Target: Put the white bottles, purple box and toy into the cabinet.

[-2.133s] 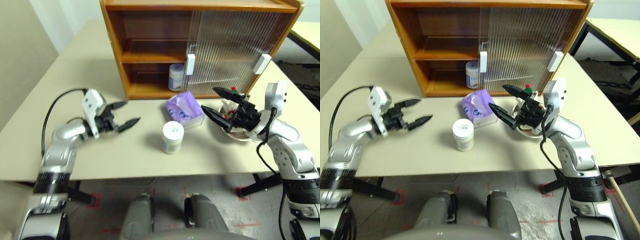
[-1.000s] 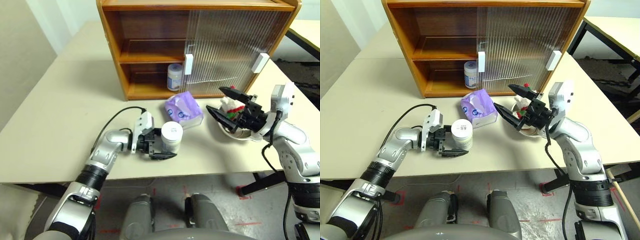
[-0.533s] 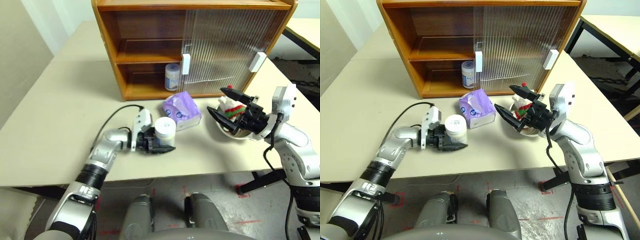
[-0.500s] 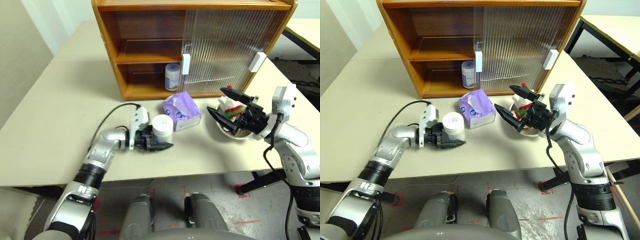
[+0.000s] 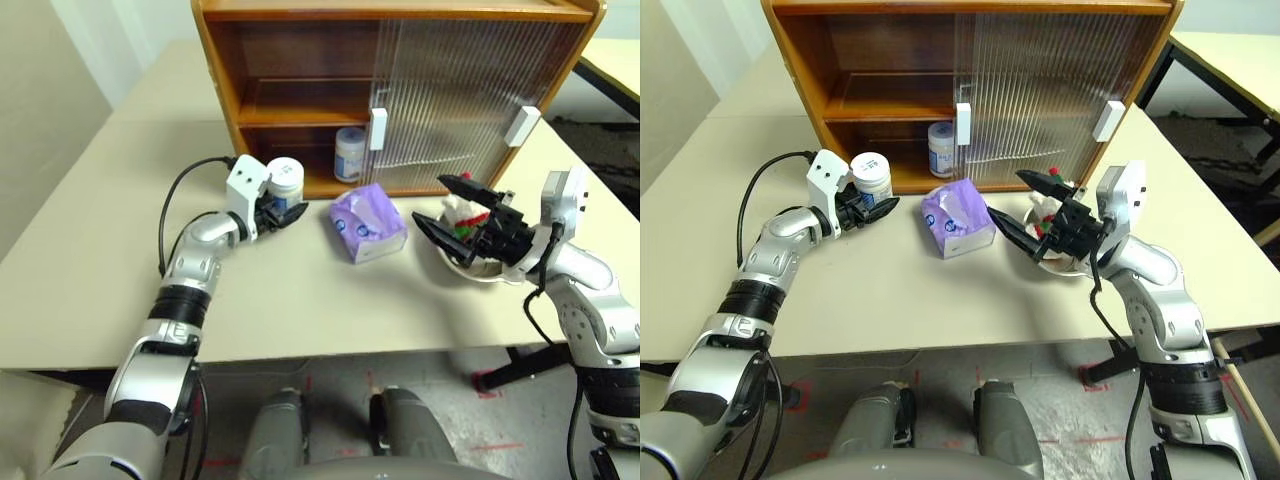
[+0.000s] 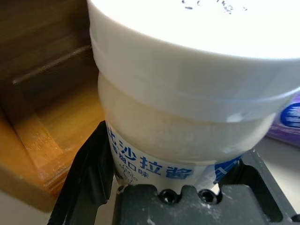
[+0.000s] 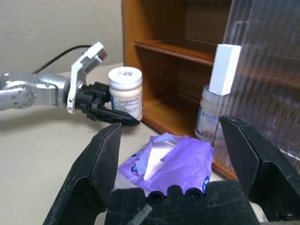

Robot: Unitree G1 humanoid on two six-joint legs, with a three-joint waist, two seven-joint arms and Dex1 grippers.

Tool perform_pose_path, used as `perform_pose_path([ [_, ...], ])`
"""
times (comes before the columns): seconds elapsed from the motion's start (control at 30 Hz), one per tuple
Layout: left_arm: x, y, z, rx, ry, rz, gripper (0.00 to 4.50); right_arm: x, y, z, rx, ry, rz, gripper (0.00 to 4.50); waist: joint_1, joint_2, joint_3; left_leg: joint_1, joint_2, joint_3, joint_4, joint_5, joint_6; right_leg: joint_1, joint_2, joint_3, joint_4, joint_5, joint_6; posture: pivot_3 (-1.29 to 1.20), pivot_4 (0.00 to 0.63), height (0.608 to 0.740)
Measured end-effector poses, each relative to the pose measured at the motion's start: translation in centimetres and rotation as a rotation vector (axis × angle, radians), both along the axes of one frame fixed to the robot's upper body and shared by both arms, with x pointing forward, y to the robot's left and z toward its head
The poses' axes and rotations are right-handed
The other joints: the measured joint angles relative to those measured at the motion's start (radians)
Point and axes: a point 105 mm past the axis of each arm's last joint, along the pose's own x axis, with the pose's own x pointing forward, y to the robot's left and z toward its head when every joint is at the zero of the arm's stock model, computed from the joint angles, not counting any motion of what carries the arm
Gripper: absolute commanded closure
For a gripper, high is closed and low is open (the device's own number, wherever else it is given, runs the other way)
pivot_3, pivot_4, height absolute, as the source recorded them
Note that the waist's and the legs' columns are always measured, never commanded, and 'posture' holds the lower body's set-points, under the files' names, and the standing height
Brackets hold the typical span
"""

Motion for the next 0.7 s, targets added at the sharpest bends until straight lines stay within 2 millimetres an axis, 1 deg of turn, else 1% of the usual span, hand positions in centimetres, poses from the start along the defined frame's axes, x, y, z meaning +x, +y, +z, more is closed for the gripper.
perform_pose_path([
  [0.07,1.0,-0.2,0.1,0.006,-0.006,0.064,1.28,0.0,0.3,-0.1,0.006,0.005,0.007,0.00,0.001,-0.002,0.001,0.000,0.000,-0.001,0.000,0.000,0.000,0.000,0.000,0.000,0.000,0.000,0.000,-0.03,0.051,0.740],
  [0.2,2.8,-0.4,1.1,0.014,-0.042,0.167,1.28,-0.1,0.6,-0.3,0.017,0.011,0.014,0.00,0.002,-0.003,0.002,0.000,-0.001,-0.001,0.000,0.000,0.000,0.000,0.000,0.000,0.000,0.000,0.001,-0.03,0.057,0.740],
  [0.37,4.4,-1.2,1.4,-0.022,-0.044,0.280,1.28,-0.2,1.1,-0.5,0.023,0.023,0.030,0.00,0.003,-0.006,0.004,0.000,-0.001,-0.001,0.000,0.000,0.000,0.000,0.000,-0.001,0.000,0.000,0.002,-0.04,0.069,0.740],
  [0.47,4.9,-1.8,1.3,-0.050,-0.019,0.335,1.28,-0.4,1.3,-0.4,0.023,0.018,0.036,0.00,0.001,-0.009,0.007,-0.001,-0.001,-0.001,0.000,0.000,0.000,0.000,0.000,-0.001,-0.001,0.000,0.002,-0.05,0.075,0.740],
  [0.7,5.2,-3.1,1.1,-0.064,-0.006,0.379,1.28,-0.8,1.5,-0.2,0.027,0.020,0.028,0.00,-0.001,-0.010,0.013,-0.001,0.000,-0.001,-0.001,0.000,0.000,0.000,0.000,-0.001,-0.001,0.000,0.002,-0.07,0.097,0.740],
])
